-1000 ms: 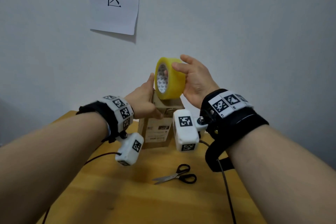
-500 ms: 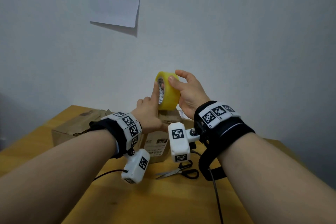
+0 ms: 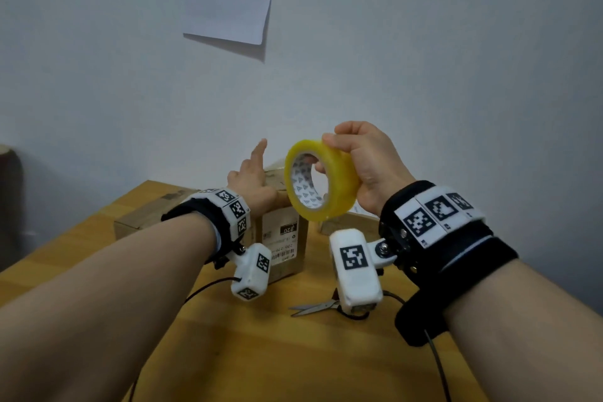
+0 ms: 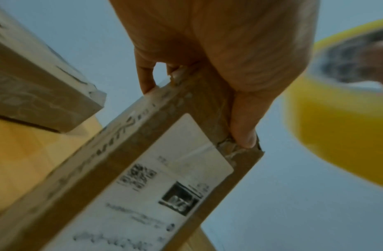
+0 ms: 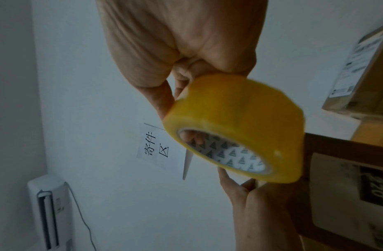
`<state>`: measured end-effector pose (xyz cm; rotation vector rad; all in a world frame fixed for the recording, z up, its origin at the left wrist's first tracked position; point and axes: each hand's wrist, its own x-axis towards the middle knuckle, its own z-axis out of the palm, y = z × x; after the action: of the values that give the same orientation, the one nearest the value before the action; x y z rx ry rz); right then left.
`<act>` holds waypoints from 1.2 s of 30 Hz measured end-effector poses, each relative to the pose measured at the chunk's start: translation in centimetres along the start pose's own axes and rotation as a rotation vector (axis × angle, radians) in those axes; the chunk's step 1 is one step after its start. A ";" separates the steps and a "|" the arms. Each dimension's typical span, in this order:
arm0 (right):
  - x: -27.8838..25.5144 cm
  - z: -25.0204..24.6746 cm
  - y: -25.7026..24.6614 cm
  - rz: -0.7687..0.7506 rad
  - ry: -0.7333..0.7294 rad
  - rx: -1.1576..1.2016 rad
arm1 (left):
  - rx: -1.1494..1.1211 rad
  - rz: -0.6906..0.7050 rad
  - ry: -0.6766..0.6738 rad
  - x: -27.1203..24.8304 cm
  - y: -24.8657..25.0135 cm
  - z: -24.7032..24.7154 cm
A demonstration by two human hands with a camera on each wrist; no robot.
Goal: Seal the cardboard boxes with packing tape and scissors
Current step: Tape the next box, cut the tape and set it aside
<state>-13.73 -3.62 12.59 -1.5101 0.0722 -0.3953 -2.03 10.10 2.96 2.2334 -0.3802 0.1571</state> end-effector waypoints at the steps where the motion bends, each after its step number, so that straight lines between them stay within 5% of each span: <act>1: -0.3 -0.3 0.1 0.002 0.008 -0.025 | 0.007 0.012 -0.001 0.0 0.0 0.0; 12: -1.9 -2.2 3.4 0.011 0.146 -0.110 | 0.142 0.043 -0.002 0.0 0.5 0.3; 27: -2.5 -2.7 9.5 0.098 0.140 -0.267 | 0.156 -0.011 -0.015 1.6 -0.1 0.6; 36: -2.9 -3.2 11.3 0.254 -0.131 -0.464 | 0.180 0.061 -0.054 1.0 1.1 1.6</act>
<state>-15.03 -5.70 0.79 -1.9527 0.2638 -0.0738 -1.53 7.98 3.00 2.4084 -0.4802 0.1687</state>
